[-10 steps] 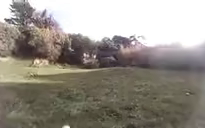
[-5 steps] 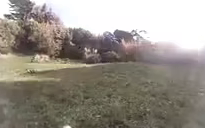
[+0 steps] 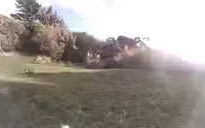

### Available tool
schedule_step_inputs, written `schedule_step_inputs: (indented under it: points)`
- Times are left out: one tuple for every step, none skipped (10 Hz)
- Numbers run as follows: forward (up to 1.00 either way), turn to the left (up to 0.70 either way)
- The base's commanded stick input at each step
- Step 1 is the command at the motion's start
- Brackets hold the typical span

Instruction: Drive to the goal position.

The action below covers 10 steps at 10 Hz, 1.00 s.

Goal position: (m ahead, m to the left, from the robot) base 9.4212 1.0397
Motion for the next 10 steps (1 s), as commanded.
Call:
schedule_step_inputs:
  points:
    - [0.70,0.00]
    - [0.70,0.00]
    - [0.70,0.00]
    - [0.70,0.00]
    - [0.70,0.00]
    - [0.70,0.00]
    - [0.70,0.00]
    - [0.70,0.00]
    - [0.70,0.00]
    - [0.70,0.00]
